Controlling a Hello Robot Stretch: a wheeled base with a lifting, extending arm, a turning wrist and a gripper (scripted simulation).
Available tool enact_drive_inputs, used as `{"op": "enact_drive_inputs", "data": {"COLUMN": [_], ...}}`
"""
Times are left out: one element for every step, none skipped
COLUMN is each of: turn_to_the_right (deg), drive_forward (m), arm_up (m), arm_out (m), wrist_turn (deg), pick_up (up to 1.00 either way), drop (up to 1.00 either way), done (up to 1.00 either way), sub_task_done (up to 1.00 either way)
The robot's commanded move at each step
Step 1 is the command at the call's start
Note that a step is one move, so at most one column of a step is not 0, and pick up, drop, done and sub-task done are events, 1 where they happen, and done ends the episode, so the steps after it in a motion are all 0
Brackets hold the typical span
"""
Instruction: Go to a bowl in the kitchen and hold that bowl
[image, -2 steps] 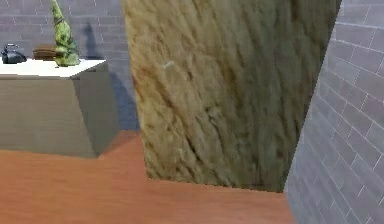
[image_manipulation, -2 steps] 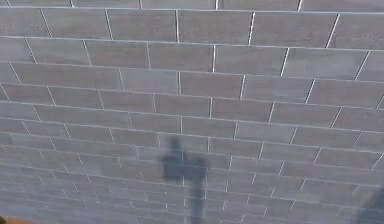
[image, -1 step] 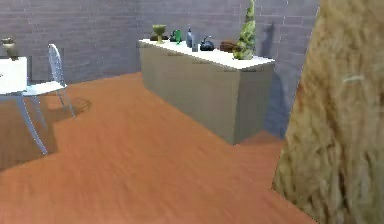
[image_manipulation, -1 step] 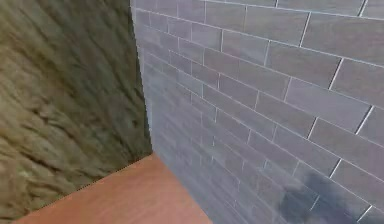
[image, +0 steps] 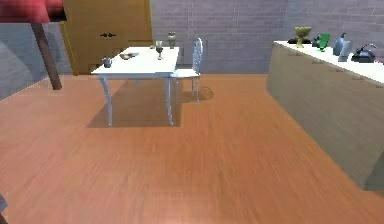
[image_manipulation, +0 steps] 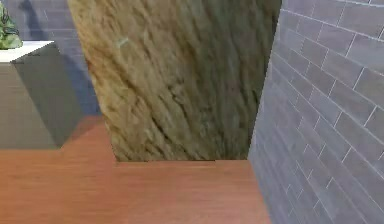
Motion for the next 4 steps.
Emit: {"op": "enact_drive_inputs", "data": {"turn_to_the_right": [0.0, -42.0, 0.0, -6.0], "drive_forward": [0.80, 0.00, 1.00, 0.00], "arm_up": [0.00, 0.00, 0.00, 0.00], "arm_out": [0.00, 0.00, 0.00, 0.00], "wrist_turn": [0.0, 0.0, 0.0, 0.0], "pick_up": [0.00, 0.00, 0.00, 0.00], "drop": [0.00, 0.00, 0.00, 0.00], "done": [0.00, 0.00, 0.00, 0.00], "sub_task_done": [0.00, 0.00, 0.00, 0.00]}}
